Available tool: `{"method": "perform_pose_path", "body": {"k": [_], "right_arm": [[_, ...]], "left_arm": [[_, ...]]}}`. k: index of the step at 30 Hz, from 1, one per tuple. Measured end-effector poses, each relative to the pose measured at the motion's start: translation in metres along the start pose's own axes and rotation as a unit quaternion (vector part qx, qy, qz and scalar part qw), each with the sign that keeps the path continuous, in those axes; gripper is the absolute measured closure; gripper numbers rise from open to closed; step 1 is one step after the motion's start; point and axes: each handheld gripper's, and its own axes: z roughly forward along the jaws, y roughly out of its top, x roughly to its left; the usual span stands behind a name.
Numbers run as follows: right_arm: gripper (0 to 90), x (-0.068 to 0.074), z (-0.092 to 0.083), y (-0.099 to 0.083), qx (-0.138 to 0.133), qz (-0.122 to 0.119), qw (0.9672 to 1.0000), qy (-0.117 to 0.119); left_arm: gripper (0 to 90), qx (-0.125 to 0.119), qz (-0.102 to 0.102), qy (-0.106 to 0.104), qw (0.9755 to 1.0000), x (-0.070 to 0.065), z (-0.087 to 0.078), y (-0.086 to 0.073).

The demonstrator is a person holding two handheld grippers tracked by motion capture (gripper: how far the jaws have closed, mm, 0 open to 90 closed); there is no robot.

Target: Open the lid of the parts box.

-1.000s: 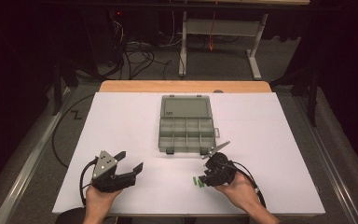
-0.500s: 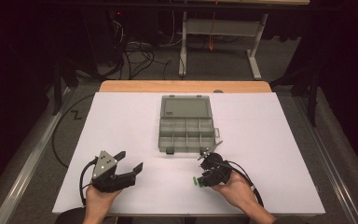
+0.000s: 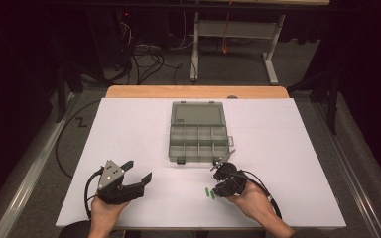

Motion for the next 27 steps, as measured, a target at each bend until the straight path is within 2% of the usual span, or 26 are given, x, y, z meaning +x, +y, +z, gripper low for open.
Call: {"method": "perform_pose_path", "body": {"k": [12,17,18,23,27], "right_arm": [[85.4,0.001,0.000,0.001,0.015,-0.024,0.9994,-0.019],[85.9,0.001,-0.001,0.001,0.012,-0.031,0.9992,-0.020],[86.0,0.002,-0.001,0.000,0.011,-0.022,0.9995,-0.018],[86.0,-0.005,-0.009,0.000,-0.015,-0.019,0.9996,-0.014],[86.1,-0.012,-0.018,0.004,-0.032,-0.005,0.9995,-0.006]], "left_arm": [[24.5,0.000,0.001,0.000,1.0000,0.000,0.000,0.000],[24.6,0.000,0.001,0.000,1.0000,0.000,-0.001,0.001],[24.6,0.000,0.001,0.000,1.0000,0.000,-0.001,0.001],[24.7,0.001,0.001,0.000,1.0000,0.000,0.000,0.000],[24.7,0.000,0.001,-0.001,1.0000,0.000,0.000,0.001]]}}
